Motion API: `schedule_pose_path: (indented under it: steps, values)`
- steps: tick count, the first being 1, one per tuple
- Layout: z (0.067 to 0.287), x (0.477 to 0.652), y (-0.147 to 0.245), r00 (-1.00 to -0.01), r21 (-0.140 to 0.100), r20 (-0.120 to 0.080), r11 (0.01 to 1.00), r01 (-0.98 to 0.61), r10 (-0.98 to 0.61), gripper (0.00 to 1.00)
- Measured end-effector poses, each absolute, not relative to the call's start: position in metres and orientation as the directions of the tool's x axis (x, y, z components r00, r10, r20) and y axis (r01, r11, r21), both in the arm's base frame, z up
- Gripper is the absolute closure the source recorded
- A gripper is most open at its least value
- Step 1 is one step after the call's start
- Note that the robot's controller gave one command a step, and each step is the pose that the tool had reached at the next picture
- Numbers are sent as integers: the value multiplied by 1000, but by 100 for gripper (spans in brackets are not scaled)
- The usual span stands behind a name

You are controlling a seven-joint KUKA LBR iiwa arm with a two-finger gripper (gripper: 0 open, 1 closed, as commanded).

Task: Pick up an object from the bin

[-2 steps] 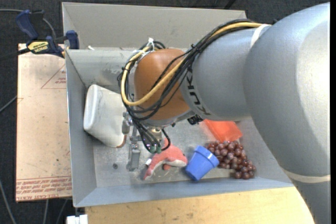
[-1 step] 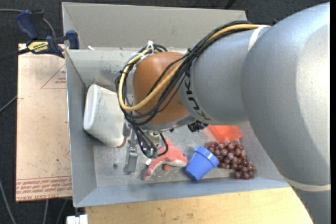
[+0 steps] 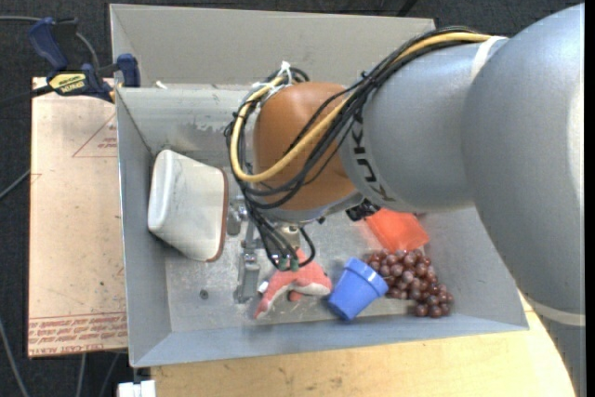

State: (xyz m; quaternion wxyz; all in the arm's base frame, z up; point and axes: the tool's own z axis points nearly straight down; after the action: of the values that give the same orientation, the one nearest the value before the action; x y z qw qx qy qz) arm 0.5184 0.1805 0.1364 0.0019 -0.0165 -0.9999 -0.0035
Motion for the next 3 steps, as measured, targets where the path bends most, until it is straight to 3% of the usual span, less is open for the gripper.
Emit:
schedule_pose_path:
  steps: [1,2,3]
  values:
    - [111,538,137,-999,0,-3,999,-44,-44,0]
    - [88,535,123,-1000,2,7,1000,15,15,0]
    - [102,526,112,-982,2,6,982,189,189,0]
